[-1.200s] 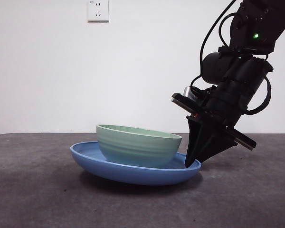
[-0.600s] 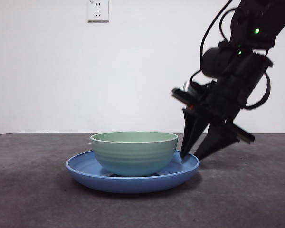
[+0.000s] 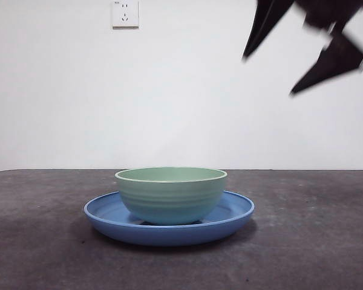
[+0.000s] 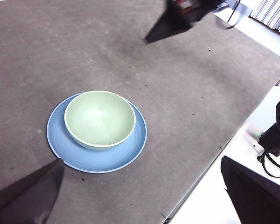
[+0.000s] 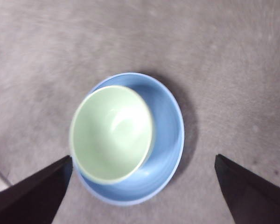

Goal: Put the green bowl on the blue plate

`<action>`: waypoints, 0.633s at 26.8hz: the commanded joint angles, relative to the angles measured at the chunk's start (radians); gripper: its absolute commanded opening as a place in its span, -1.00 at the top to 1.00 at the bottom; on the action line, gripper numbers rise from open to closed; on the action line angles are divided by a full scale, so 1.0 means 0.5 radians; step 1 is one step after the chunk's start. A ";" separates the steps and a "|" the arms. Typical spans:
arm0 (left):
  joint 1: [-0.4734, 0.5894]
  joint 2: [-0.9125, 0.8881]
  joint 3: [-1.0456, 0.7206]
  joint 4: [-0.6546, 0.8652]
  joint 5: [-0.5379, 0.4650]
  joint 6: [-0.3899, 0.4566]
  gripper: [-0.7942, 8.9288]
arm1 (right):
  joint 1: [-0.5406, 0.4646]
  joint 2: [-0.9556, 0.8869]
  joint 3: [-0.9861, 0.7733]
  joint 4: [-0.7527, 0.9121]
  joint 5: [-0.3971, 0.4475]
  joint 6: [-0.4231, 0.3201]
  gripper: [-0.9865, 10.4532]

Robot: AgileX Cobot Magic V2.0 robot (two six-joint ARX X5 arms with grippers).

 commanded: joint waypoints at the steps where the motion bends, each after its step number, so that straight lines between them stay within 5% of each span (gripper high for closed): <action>1: -0.013 0.011 0.025 0.016 0.008 -0.014 -0.33 | 0.018 -0.188 0.036 -0.149 0.117 -0.147 -0.08; 6: -0.013 0.011 0.025 0.016 0.008 -0.014 -0.33 | 0.030 -0.488 0.034 -0.536 0.224 -0.296 -0.29; 17: -0.013 0.011 0.025 0.017 0.008 -0.014 -0.33 | 0.030 -1.032 0.028 -0.843 0.243 -0.449 -0.29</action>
